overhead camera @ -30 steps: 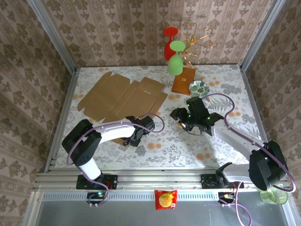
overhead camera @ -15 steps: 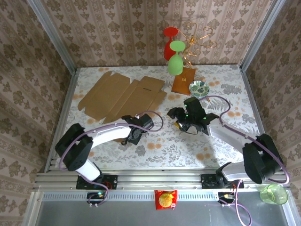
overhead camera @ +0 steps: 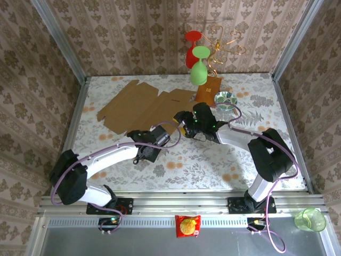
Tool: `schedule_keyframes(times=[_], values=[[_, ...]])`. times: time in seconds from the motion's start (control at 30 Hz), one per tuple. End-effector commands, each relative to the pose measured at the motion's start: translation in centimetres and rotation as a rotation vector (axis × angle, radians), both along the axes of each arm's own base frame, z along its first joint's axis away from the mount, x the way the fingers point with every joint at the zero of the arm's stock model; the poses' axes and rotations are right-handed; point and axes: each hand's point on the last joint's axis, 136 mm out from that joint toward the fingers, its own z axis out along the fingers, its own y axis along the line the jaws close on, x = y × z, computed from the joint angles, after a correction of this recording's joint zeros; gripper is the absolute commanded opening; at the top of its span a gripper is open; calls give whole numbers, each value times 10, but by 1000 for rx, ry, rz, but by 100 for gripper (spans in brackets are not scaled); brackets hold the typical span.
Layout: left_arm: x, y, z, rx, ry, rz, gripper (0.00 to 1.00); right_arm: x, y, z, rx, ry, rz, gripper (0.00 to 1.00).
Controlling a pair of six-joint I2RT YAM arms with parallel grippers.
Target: Fold the paper box
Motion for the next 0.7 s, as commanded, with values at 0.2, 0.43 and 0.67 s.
schedule_keyframes(times=[0.2, 0.43, 0.67], values=[[0, -1, 16, -32, -4, -6, 0, 10, 12, -20, 42, 27, -30, 54], [2, 1, 20, -47, -5, 7, 0, 18, 13, -18, 29, 4, -39, 30], [11, 8, 63, -116, -74, 81, 27, 26, 8, 15, 42, -102, -85, 0]])
